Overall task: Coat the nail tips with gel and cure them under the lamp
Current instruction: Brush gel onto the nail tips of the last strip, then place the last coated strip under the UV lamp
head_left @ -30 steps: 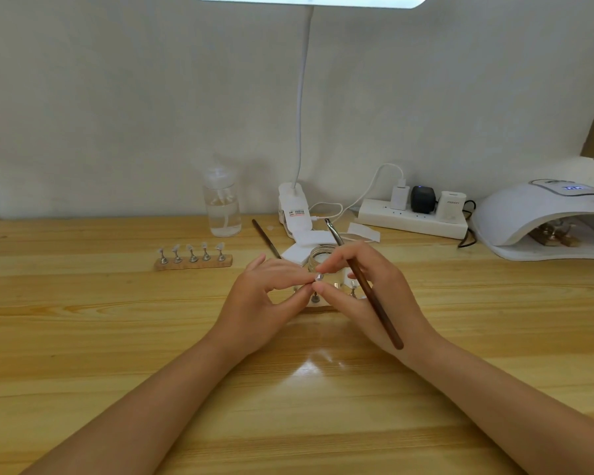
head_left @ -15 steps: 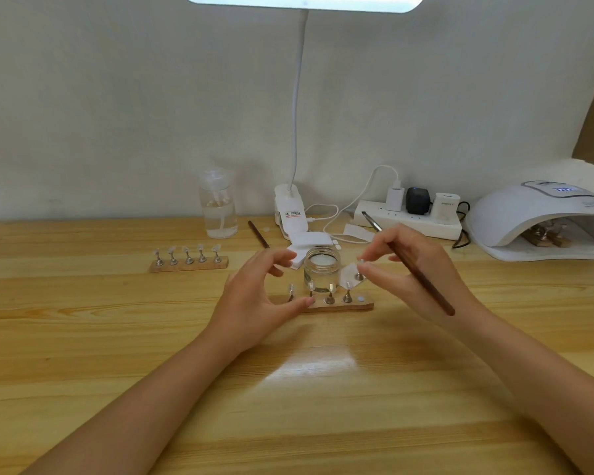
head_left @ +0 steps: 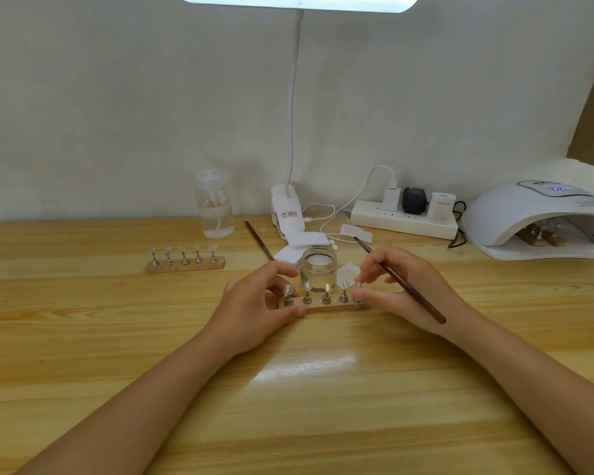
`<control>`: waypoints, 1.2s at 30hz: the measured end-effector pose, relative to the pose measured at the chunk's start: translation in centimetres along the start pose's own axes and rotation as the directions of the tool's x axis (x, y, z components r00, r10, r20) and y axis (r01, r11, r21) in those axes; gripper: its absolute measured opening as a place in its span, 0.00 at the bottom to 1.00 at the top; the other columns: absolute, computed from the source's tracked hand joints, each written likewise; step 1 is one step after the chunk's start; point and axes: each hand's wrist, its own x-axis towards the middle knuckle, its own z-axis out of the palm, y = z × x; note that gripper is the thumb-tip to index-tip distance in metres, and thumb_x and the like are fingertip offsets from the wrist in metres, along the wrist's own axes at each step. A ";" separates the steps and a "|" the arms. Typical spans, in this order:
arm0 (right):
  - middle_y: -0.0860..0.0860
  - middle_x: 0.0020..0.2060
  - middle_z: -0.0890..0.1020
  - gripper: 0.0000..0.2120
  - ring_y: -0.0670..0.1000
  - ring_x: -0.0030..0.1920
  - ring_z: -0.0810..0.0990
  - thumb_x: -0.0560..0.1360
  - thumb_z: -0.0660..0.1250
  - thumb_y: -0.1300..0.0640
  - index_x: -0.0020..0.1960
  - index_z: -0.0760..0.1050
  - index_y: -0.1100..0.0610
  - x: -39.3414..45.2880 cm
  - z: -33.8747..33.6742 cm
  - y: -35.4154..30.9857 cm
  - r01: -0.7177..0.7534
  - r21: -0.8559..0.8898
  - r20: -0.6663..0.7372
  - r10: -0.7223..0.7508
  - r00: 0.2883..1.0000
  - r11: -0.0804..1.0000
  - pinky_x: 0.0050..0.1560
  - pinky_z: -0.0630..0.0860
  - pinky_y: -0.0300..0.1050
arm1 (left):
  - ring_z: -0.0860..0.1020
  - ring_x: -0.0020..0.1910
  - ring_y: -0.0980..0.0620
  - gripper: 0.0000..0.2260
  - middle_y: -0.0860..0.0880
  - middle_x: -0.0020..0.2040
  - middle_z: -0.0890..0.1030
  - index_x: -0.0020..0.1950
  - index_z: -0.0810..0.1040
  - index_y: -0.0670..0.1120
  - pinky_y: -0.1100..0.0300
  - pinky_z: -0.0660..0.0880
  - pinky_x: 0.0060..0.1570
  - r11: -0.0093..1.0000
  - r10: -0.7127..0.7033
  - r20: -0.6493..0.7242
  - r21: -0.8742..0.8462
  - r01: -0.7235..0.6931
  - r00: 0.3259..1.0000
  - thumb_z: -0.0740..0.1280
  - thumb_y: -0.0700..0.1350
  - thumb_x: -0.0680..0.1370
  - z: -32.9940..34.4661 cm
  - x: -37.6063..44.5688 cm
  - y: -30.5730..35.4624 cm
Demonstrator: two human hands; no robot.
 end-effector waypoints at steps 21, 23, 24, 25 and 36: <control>0.42 0.52 0.78 0.14 0.44 0.51 0.75 0.77 0.61 0.60 0.58 0.74 0.46 -0.1 -0.1 0.1 0.184 -0.643 0.216 -0.055 0.975 0.744 0.43 0.66 0.33 | 0.76 0.49 0.65 0.16 0.54 0.44 0.81 0.49 0.69 0.57 0.80 0.64 0.48 0.979 0.056 -0.332 -0.167 -0.117 0.942 0.73 0.45 0.68 -0.6 -0.4 0.9; 0.42 0.54 0.77 0.14 0.44 0.51 0.75 0.79 0.58 0.57 0.60 0.73 0.44 0.1 0.0 -0.3 0.217 -0.661 0.247 -0.064 0.967 0.718 0.42 0.65 0.34 | 0.76 0.49 0.65 0.16 0.54 0.44 0.81 0.49 0.69 0.57 0.80 0.64 0.48 0.978 0.059 -0.335 -0.170 -0.122 0.940 0.73 0.45 0.68 -0.5 -0.4 0.9; 0.42 0.54 0.77 0.15 0.45 0.51 0.75 0.79 0.57 0.57 0.62 0.72 0.44 0.3 0.1 -0.5 0.224 -0.673 0.267 -0.050 0.962 0.705 0.42 0.65 0.34 | 0.76 0.48 0.65 0.16 0.54 0.44 0.81 0.49 0.69 0.57 0.80 0.64 0.48 0.977 0.060 -0.337 -0.173 -0.124 0.940 0.73 0.45 0.68 -0.5 -0.4 0.9; 0.43 0.55 0.77 0.16 0.45 0.52 0.75 0.80 0.57 0.57 0.64 0.71 0.44 0.4 0.1 -0.8 0.227 -0.687 0.286 -0.030 0.958 0.691 0.42 0.66 0.34 | 0.76 0.48 0.65 0.16 0.54 0.44 0.81 0.49 0.69 0.57 0.80 0.64 0.48 0.976 0.060 -0.339 -0.176 -0.126 0.939 0.73 0.45 0.68 -0.5 -0.4 0.9; 0.38 0.43 0.79 0.11 0.37 0.37 0.75 0.76 0.63 0.54 0.52 0.73 0.39 1.3 -5.6 -1.0 -0.201 -0.418 0.175 0.296 0.939 0.886 0.41 0.70 0.35 | 0.77 0.47 0.67 0.17 0.58 0.42 0.81 0.49 0.69 0.58 0.77 0.67 0.48 0.971 0.105 -0.280 -0.177 -0.159 0.954 0.73 0.46 0.67 -0.3 0.6 3.6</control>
